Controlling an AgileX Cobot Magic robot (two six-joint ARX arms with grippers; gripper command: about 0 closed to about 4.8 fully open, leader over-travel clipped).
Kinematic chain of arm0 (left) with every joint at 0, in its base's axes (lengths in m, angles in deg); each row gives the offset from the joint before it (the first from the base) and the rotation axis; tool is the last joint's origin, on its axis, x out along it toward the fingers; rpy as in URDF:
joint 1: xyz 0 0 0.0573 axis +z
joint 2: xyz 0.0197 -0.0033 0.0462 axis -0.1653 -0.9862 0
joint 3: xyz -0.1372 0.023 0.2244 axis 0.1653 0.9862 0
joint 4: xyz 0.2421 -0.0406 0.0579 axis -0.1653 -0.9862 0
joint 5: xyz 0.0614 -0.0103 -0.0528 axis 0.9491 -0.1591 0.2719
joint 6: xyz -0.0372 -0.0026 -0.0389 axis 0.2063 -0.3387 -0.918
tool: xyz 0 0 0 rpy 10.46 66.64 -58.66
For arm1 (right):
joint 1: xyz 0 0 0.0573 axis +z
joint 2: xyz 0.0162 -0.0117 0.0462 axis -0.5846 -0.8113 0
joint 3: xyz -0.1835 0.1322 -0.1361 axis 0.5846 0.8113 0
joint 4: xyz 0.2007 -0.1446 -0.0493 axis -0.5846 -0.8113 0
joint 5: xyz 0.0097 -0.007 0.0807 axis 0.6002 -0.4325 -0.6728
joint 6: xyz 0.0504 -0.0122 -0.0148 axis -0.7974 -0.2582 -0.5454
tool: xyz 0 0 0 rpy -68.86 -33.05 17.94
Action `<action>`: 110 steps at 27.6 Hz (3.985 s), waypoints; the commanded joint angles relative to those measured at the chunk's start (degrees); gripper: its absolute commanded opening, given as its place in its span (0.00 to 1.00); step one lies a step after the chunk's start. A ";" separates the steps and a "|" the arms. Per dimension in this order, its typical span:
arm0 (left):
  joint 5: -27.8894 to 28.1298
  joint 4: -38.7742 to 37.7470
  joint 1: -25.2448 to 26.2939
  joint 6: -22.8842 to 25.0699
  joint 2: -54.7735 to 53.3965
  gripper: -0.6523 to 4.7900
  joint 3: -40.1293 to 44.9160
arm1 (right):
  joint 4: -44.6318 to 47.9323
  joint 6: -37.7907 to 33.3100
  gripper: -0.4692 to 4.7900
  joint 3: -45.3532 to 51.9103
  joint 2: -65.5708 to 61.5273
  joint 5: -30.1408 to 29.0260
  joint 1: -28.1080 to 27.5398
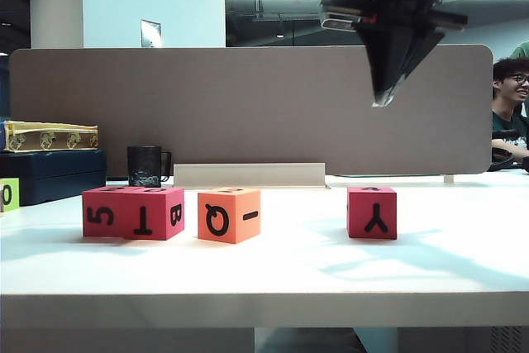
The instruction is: Select the appropriate blocks from the scattered letter blocks on the table and arrange them in a row to spell out "2024".
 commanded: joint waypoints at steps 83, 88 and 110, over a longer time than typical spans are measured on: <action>-5.25 -4.92 0.00 3.23 7.93 0.21 -0.31 | 16.63 -18.14 0.81 -0.13 -17.07 -15.52 5.33; -5.25 -4.94 0.00 3.21 7.93 0.21 -0.31 | 16.55 -18.10 0.81 -1.03 -16.98 -15.50 5.35; -5.22 -6.58 0.00 3.28 7.93 0.21 -0.31 | 6.93 -11.23 0.27 -4.02 -15.30 -7.15 1.11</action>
